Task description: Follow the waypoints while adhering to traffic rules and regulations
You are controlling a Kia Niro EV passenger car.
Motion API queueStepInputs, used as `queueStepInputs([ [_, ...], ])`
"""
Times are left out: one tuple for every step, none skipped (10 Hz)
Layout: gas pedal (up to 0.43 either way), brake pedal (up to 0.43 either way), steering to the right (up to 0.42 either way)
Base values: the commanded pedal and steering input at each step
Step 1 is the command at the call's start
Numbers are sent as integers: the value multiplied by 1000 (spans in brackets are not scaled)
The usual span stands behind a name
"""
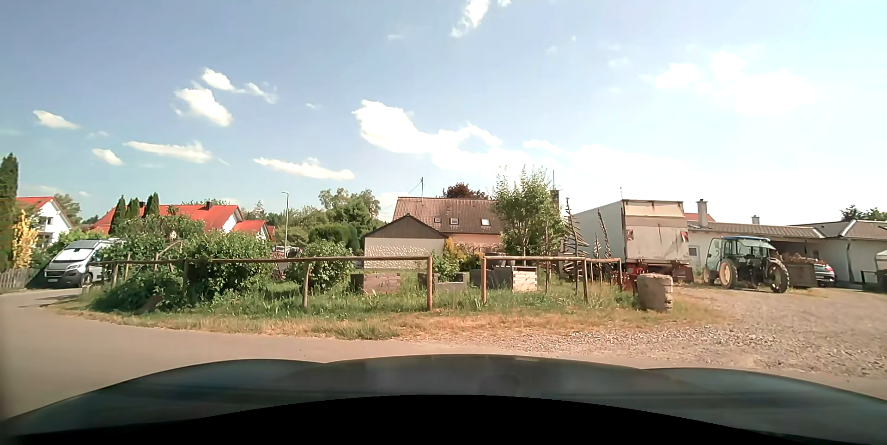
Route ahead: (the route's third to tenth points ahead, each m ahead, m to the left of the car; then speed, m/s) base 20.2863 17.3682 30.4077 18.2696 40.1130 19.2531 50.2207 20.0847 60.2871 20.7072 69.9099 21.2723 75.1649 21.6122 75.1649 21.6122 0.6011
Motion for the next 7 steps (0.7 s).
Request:
queueStepInputs([
  [0, 6, -598],
  [0, 6, -632],
  [0, 6, -660],
  [67, 6, -689],
  [110, 6, -707],
  [157, 6, -728],
  [169, 6, -740],
])
